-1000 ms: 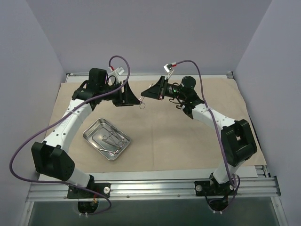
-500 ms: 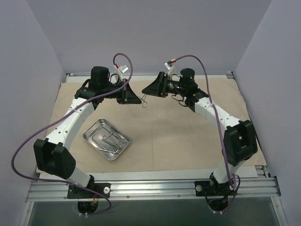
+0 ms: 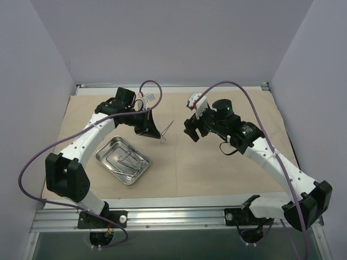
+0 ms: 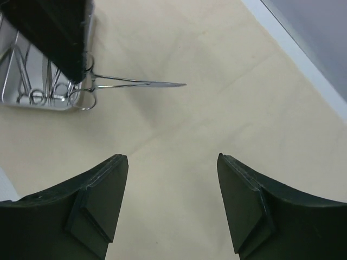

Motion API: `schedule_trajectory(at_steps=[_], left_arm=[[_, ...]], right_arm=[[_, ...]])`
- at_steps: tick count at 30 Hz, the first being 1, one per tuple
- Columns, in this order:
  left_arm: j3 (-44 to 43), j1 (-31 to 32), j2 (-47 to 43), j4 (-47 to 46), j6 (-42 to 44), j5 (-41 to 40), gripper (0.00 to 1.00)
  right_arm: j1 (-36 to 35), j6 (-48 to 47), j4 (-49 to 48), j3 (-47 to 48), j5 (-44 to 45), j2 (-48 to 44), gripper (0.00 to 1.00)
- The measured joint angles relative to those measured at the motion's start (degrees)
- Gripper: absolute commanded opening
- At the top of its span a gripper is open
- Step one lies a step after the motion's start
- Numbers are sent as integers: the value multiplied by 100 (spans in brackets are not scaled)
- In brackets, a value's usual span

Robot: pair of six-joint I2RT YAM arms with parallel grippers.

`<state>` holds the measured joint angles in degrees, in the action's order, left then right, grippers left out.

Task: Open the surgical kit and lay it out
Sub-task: Place the medical item in the surgical kit.

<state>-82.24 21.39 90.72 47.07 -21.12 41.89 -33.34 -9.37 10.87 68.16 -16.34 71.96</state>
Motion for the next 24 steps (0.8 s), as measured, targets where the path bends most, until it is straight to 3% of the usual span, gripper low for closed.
schedule_trajectory(at_steps=[5, 11, 16, 24], left_arm=[[243, 188, 4, 103, 122, 227, 2], [339, 481, 20, 70, 131, 535, 2], [597, 616, -28, -61, 76, 739, 2], [667, 734, -35, -50, 125, 852, 2]], right_arm=[[-254, -2142, 192, -297, -533, -365, 65], [-256, -3676, 970, 240, -1054, 385, 60], [-470, -4481, 1513, 457, -1143, 697, 58], [-986, -4951, 1965, 627, -1161, 780, 54]])
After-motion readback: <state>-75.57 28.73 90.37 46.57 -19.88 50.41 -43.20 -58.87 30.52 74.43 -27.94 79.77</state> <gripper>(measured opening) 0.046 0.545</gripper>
